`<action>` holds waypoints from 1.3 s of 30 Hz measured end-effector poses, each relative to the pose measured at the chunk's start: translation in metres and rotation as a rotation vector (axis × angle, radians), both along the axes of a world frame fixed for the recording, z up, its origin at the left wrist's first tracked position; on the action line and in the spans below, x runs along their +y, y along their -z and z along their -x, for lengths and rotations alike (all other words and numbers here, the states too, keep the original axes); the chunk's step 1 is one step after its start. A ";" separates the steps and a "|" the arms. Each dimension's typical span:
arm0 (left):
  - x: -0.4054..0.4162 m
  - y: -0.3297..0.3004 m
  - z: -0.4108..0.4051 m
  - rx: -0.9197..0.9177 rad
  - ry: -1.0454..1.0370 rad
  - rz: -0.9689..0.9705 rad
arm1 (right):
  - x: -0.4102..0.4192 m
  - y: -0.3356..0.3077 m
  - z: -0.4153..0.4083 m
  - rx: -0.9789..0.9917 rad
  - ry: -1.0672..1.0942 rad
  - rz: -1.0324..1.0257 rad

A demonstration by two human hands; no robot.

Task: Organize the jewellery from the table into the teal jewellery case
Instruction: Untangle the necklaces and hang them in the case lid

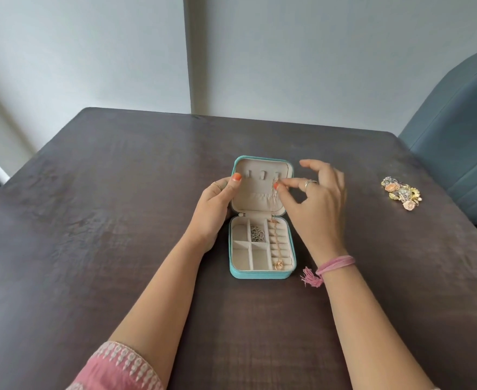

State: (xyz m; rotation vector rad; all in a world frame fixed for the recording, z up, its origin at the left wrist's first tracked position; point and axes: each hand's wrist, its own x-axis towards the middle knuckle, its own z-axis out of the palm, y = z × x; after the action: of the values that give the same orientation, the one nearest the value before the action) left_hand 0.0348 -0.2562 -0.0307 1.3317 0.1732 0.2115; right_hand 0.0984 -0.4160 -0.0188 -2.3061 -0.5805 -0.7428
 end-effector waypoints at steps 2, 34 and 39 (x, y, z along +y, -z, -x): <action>0.000 0.000 0.000 -0.006 0.010 0.009 | 0.002 0.000 0.000 -0.006 0.018 0.032; 0.006 -0.002 0.002 0.012 -0.047 0.011 | 0.007 -0.023 -0.004 -0.052 -0.335 -0.329; 0.019 0.000 0.001 0.001 -0.114 -0.039 | 0.002 -0.036 0.005 0.236 -0.509 -0.526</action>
State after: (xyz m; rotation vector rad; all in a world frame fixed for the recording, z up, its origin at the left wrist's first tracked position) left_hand 0.0340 -0.2368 -0.0302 1.3618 0.2468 0.3118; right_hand 0.0936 -0.4137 0.0174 -1.6315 -0.7214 -0.3188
